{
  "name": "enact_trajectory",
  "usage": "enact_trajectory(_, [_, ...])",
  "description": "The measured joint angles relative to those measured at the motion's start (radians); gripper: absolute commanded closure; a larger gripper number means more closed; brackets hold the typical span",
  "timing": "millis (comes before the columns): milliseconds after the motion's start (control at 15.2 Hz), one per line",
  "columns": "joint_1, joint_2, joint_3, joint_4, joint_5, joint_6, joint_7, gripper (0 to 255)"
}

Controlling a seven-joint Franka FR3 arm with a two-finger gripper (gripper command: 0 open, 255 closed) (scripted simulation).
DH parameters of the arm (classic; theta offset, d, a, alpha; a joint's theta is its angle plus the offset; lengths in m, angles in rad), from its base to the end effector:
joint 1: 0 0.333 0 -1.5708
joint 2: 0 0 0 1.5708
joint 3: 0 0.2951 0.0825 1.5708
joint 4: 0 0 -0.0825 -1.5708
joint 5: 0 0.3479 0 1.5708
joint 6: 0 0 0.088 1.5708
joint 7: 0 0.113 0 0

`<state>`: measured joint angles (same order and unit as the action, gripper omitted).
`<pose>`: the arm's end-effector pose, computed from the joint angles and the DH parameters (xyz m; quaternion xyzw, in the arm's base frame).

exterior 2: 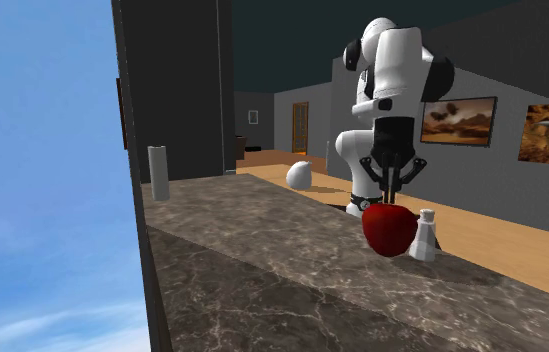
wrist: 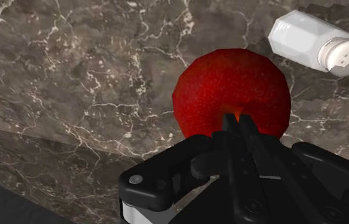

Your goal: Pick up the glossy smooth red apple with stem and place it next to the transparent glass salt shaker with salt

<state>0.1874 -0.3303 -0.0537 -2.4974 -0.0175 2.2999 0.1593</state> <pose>0.4151 0.0552 0.4112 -0.9978 0.0065 -0.0652 0.0115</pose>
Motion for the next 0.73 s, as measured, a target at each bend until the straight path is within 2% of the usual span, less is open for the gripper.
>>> enact_trajectory(528, [-0.001, 0.015, -0.002, -0.016, 0.0, 0.032, -0.003, 255])
enact_trajectory(594, [-0.001, 0.015, -0.002, -0.016, 0.0, 0.032, -0.003, 0])
enact_trajectory(726, [-0.001, 0.015, -0.002, -0.016, 0.0, 0.032, -0.003, 0])
